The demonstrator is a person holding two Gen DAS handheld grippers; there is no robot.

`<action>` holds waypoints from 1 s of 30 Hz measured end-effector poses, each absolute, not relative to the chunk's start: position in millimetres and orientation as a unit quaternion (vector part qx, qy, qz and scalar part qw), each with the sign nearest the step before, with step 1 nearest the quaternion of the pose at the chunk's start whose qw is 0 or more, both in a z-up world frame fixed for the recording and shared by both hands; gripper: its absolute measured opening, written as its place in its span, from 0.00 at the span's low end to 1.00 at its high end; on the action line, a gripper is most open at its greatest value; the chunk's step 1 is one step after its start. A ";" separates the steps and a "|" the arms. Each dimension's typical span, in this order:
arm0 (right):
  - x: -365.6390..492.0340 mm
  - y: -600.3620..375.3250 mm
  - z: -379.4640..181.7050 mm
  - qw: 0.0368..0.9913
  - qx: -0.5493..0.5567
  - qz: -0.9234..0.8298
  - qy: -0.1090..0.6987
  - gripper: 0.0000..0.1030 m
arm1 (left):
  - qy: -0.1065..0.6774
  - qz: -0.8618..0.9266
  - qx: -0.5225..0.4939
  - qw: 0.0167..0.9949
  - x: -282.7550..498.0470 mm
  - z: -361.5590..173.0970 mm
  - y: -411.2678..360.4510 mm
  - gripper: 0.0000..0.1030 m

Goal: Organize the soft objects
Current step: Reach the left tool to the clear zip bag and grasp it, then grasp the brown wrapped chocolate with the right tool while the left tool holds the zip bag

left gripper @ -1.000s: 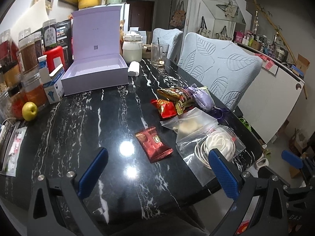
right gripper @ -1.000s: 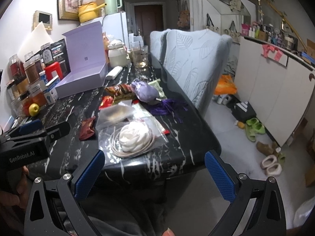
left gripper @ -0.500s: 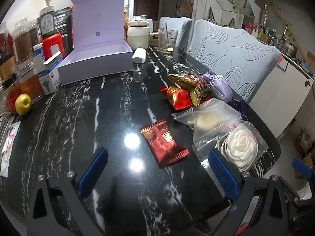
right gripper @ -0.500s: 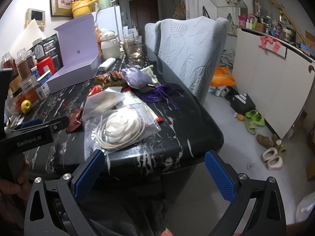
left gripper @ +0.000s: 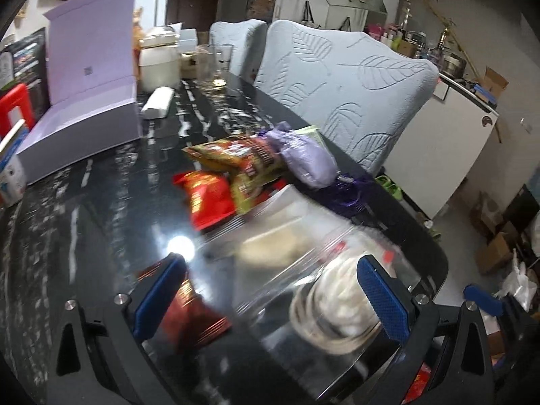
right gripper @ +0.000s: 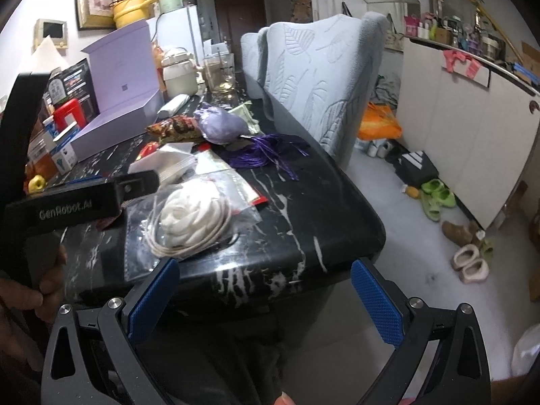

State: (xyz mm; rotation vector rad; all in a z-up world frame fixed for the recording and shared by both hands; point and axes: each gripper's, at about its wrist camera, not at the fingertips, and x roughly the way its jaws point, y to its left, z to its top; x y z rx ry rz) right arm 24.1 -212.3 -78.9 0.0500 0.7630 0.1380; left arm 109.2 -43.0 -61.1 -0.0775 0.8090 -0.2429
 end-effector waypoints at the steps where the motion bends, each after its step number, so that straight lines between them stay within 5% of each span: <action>1: 24.3 -214.0 -79.2 0.925 0.027 0.066 0.373 1.00 | 0.395 -0.117 -0.037 0.910 113.8 -62.0 -45.0 1.00; 13: 26.5 -226.1 -78.6 0.925 0.047 0.055 0.373 1.00 | 0.424 -0.116 -0.018 0.898 150.4 -75.4 -59.2 0.99; 14: 26.9 -227.0 -78.8 0.925 0.048 0.055 0.373 1.00 | 0.425 -0.118 -0.017 0.898 150.6 -76.7 -58.9 0.95; 16: 27.1 -227.7 -79.3 0.924 0.050 0.056 0.375 1.00 | 0.433 -0.120 -0.014 0.893 151.6 -80.3 -57.8 0.74; 19: 27.0 -227.6 -79.4 0.924 0.051 0.057 0.375 1.00 | 0.427 -0.134 -0.022 0.894 146.9 -79.7 -53.6 0.59; 30: 27.5 -225.3 -79.6 0.923 0.054 0.067 0.374 1.00 | 0.398 -0.135 -0.031 0.907 124.3 -58.2 -39.6 0.50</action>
